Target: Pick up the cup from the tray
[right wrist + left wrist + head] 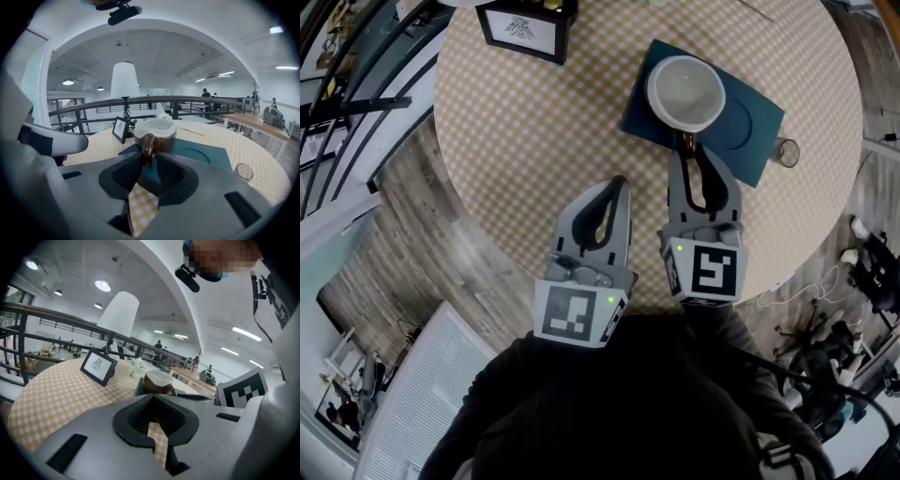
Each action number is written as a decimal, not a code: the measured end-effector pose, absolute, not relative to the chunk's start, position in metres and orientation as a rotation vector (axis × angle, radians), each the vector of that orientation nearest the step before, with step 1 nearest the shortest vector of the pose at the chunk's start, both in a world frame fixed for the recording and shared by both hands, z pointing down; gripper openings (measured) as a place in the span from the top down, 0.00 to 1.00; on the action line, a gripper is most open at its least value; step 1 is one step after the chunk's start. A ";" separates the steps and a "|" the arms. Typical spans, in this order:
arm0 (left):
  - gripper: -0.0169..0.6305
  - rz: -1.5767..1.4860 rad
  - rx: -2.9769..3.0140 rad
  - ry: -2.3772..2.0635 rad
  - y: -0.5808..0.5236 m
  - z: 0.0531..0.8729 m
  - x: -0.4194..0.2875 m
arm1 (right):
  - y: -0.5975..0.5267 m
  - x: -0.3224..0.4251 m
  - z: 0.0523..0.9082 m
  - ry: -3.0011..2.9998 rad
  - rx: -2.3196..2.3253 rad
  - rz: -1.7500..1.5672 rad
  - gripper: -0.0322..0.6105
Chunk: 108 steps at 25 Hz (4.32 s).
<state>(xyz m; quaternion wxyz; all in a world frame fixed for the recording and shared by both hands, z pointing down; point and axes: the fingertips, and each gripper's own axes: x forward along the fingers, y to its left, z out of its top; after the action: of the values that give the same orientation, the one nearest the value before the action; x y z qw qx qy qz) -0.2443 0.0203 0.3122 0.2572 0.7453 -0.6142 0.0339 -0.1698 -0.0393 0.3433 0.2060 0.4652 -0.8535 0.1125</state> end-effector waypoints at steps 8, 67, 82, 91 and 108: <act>0.97 0.056 2.024 -1.621 0.009 0.308 -0.230 | -0.049 -0.160 0.333 -2.403 1.308 0.288 0.82; 0.97 0.173 2.258 -1.384 0.030 0.299 -0.029 | -0.001 0.020 0.292 -2.532 1.561 0.242 0.88; 0.97 0.229 2.269 -1.324 0.049 0.312 0.031 | 0.028 0.078 0.330 -2.473 1.538 0.314 0.88; 0.97 0.286 2.251 -1.325 0.047 0.334 0.019 | 0.029 0.071 0.364 -2.448 1.493 0.360 0.88; 0.97 0.311 2.238 -1.309 0.046 0.344 0.017 | 0.029 0.072 0.387 -2.388 1.421 0.354 0.88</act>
<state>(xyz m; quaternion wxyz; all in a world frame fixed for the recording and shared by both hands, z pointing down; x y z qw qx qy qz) 0.0170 0.0465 0.3437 0.2621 0.8271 -0.4837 0.1151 0.0723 0.0286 0.3868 0.1691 0.4999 -0.8402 0.1246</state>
